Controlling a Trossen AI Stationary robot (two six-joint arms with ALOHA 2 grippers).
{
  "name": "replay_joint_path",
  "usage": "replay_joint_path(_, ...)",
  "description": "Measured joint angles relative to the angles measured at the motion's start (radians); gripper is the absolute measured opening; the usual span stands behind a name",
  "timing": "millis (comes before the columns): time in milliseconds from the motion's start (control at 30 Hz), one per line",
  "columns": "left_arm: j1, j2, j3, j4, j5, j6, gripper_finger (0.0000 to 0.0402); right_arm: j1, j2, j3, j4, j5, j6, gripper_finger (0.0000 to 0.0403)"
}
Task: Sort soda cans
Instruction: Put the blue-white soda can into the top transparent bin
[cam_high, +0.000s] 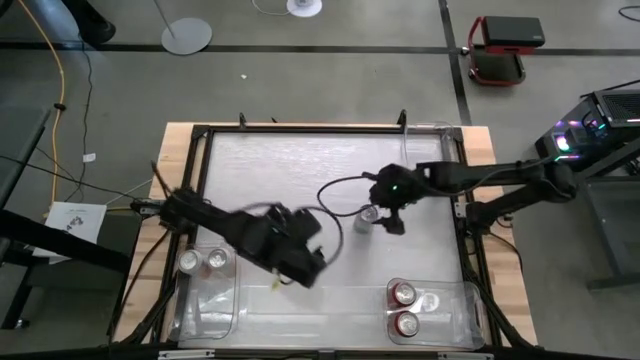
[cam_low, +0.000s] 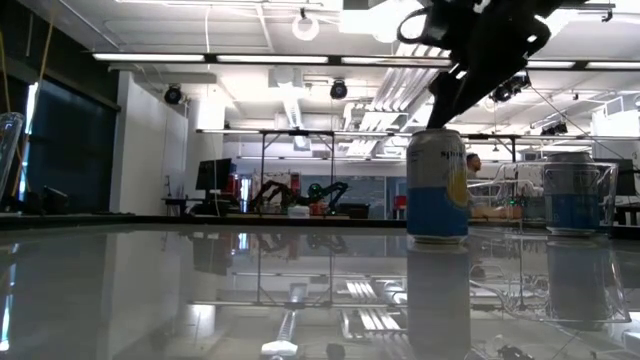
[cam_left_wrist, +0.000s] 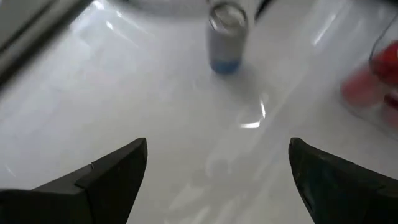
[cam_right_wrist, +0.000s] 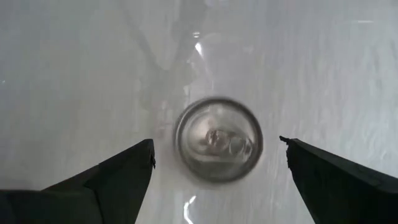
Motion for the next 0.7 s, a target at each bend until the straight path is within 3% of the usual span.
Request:
replay_joint_path(333,0.005,-0.281,-0.143,0.002,-0.177,0.103,0.0364,0.016,0.158,0.002,0.056,0.032,0.152,0.0353)
replay_joint_path(700,0.005,-0.393,-0.210,0.002,-0.215,0.153,0.0364,0.048,0.229,0.002,0.103,0.091,0.190,0.0336)
